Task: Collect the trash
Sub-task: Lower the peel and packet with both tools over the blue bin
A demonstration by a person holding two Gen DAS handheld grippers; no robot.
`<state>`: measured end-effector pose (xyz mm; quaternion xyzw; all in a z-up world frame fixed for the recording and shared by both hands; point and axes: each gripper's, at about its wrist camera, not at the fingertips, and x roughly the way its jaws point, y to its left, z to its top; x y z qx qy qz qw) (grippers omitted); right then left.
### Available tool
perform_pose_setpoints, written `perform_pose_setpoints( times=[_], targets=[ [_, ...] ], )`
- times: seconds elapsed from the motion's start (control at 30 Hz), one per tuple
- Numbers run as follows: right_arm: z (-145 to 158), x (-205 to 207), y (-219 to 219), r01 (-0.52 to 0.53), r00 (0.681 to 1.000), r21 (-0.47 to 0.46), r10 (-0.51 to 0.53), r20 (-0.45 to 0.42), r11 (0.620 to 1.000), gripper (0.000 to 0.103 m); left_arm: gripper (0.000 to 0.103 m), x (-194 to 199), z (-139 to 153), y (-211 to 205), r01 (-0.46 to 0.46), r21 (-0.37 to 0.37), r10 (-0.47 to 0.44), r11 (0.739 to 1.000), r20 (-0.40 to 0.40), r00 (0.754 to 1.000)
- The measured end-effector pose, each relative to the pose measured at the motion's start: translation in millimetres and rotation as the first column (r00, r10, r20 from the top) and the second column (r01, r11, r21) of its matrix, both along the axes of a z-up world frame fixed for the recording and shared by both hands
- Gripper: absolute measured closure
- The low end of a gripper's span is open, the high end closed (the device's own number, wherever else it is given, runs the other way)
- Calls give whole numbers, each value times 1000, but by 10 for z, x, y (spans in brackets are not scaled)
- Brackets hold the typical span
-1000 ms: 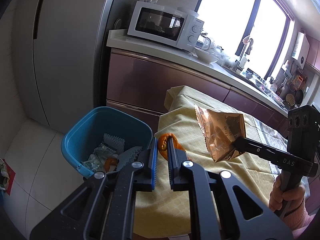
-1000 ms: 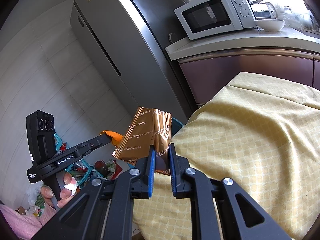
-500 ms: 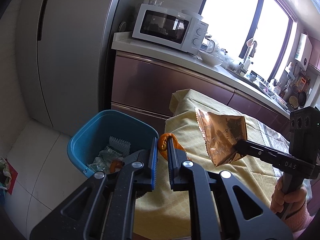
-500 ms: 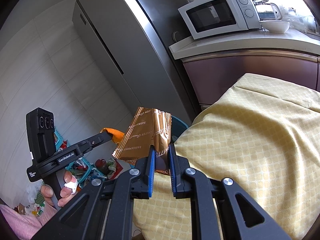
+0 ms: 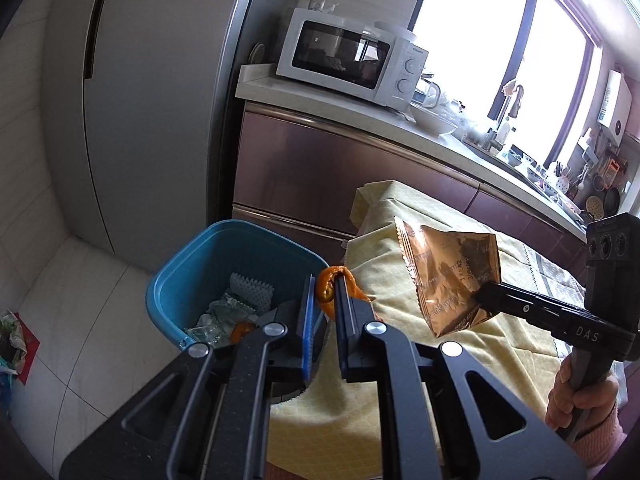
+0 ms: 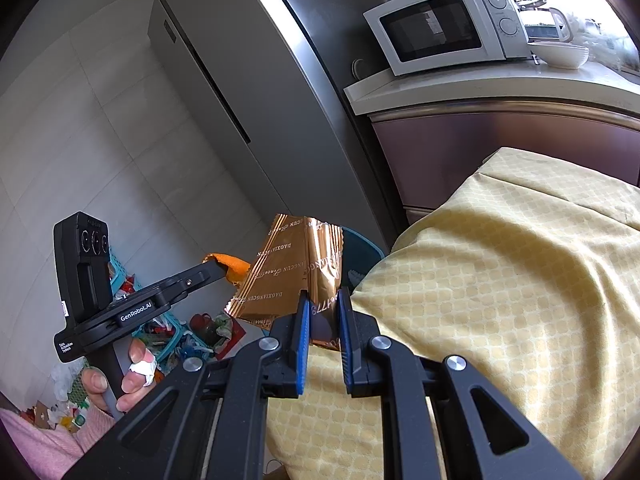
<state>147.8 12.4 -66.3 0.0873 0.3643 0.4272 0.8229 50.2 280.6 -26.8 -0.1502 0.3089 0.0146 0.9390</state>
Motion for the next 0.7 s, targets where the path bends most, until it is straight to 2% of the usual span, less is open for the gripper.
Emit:
perform_pose_setpoints(
  times=[0.7],
  targets=[
    [20, 75, 184, -28, 1000, -9, 28, -2, 1000, 91, 93, 16, -47, 121, -41, -4, 41, 999, -16, 999]
  ],
)
